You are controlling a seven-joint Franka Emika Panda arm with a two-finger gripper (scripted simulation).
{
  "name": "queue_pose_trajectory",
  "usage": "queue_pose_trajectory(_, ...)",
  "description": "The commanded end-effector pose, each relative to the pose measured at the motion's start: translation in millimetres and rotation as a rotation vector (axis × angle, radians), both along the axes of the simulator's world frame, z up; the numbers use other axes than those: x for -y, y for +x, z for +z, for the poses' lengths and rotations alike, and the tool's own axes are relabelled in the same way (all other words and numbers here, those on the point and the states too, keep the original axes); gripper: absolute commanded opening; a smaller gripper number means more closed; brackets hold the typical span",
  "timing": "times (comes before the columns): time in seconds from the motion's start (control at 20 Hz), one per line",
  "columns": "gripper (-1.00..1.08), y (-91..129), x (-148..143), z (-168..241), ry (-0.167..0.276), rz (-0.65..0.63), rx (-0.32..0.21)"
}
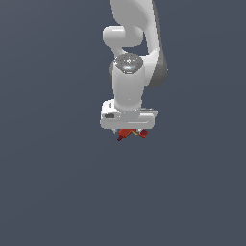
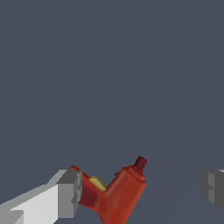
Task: Pick up the object and move it to a goal position.
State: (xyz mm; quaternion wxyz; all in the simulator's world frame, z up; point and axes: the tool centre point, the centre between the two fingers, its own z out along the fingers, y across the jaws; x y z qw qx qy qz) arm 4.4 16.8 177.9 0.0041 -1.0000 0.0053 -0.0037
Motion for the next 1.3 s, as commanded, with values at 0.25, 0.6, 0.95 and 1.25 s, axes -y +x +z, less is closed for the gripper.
queue_pose_trajectory(0.25, 1.08, 0.3, 8.9, -1.6, 0.008, -0.030, 0.000)
queue_pose_trajectory(0.6, 1.08, -0.2, 11.4, -3.2, 0.011, -0.043, -0.002)
queue_pose_trajectory(0.95, 1.08, -12.0, 11.1, -23.5, 0.024, -0.123, -0.042)
queue_pose_trajectory(1.25, 1.08, -33.2, 10.4, -55.9, 0.037, -0.258, -0.111)
